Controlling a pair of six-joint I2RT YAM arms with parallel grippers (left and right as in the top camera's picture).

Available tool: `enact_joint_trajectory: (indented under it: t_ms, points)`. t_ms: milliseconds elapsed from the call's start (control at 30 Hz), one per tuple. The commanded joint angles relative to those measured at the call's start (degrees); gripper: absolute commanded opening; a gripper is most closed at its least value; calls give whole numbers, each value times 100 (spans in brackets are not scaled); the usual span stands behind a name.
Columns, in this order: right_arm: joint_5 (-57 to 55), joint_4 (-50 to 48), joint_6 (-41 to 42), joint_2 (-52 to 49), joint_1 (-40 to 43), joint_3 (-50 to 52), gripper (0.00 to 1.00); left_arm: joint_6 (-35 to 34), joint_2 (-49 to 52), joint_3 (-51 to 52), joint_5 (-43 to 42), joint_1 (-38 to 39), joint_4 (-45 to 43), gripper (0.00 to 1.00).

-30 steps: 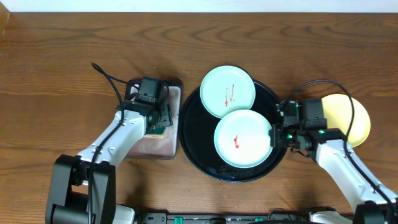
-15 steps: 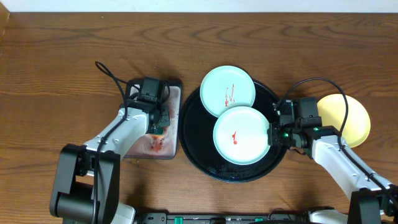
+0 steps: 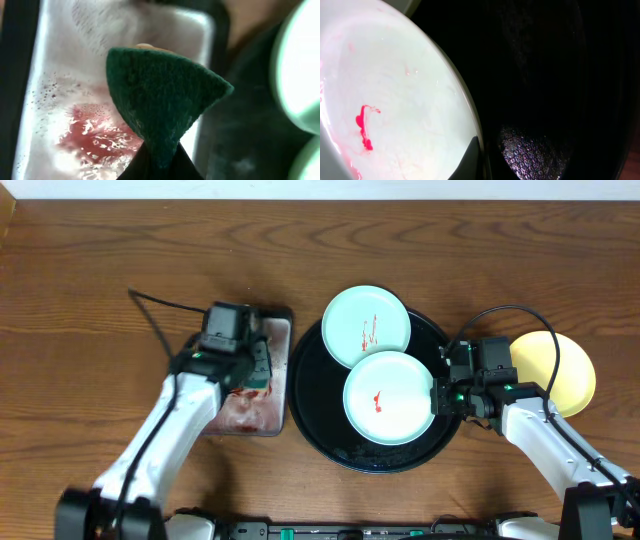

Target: Clean dirty plates on tray and stack at the side

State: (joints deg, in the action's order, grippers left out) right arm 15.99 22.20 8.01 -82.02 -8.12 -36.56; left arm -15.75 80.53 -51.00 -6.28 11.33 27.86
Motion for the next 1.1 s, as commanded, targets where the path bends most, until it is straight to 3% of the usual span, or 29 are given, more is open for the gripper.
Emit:
enact_joint_trajectory:
  t_ms: [0,133,300,567,833,1067]
  points:
    - [-59,-17,-83,-39,-24,42,1,245,-254,-33,-1093,-479,-7,7]
    - [-76,-26,-83,-39,-24,42,1,256,-444,-33,-2011,-1130,-79,7]
    - [-101,-31,-105,-39,-24,42,1,892,-590,-26,-3845,-1836,-380,8]
    - [-118,-17,-125,-39,-24,42,1,2013,-608,157,-5453,-2529,-396,8]
    - [-118,-15,-127,-39,-24,42,1,2262,-608,162,-5525,-2734,-413,7]
    - [-118,-15,-144,-39,-24,42,1,2258,-619,160,-5630,-2734,-940,7]
